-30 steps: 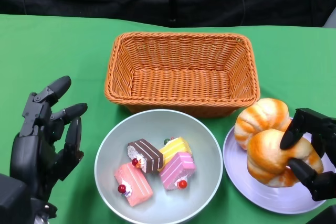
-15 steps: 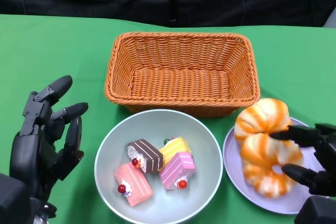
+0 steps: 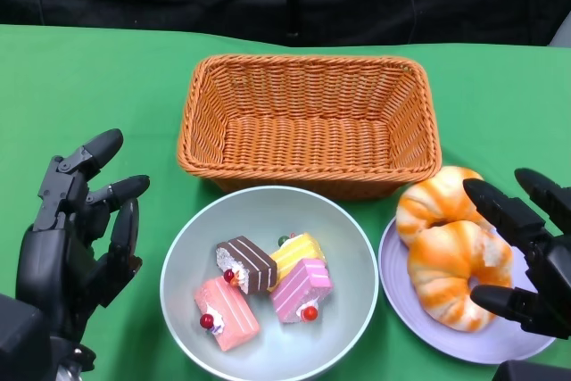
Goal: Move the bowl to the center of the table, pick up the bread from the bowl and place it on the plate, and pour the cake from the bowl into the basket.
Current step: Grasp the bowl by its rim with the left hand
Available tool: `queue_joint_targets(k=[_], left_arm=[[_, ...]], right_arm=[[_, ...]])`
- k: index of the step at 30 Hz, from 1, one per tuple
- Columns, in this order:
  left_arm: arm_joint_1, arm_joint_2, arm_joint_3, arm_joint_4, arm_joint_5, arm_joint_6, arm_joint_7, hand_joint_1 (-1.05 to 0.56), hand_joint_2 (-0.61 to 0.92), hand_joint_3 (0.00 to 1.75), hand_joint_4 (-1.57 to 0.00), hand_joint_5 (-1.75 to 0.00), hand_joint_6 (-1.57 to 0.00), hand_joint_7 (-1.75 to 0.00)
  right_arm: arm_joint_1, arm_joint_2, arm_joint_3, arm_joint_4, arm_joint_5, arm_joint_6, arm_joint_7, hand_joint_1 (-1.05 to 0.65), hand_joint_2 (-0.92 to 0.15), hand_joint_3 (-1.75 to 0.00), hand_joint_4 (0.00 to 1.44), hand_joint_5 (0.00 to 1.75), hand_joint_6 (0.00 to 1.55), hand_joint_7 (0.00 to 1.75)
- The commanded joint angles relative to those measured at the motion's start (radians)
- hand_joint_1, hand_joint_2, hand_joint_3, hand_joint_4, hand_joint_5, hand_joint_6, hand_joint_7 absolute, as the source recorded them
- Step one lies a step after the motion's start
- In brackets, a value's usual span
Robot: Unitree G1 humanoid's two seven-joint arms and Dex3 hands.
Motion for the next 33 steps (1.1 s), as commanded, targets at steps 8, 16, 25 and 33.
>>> queue_joint_targets(k=[8,16,25,33], left_arm=[[-0.018,0.055,0.005,0.013,0.066,0.012,0.004,-0.68,0.92,0.65,0.0,-1.08,0.0,-0.74],[-0.044,0.21,-0.007,0.044,0.292,-0.111,0.007,-0.54,0.92,0.47,0.0,-1.21,0.0,-0.82],[-0.032,0.419,-0.014,0.026,0.527,-0.333,0.027,-0.64,0.92,0.29,-0.1,-1.18,-0.16,-0.82],[-0.01,0.552,-0.039,-0.009,0.632,-0.5,0.021,-0.69,0.92,0.1,-0.15,-1.11,-0.35,-0.6]], right_arm=[[0.004,-0.011,0.011,-0.008,0.024,-0.031,-0.092,-0.76,-0.92,-0.37,0.05,0.03,0.1,0.03],[0.044,-0.011,-0.011,-0.084,0.147,0.008,0.034,-0.71,-0.92,-0.34,0.11,0.09,0.14,0.05],[0.107,0.0,-0.022,-0.148,0.21,0.016,0.088,-0.69,-0.92,-0.33,0.12,0.13,0.16,0.05],[0.109,0.019,-0.012,-0.153,0.211,0.03,0.091,-0.68,-0.92,-0.33,0.11,0.15,0.16,0.04]])
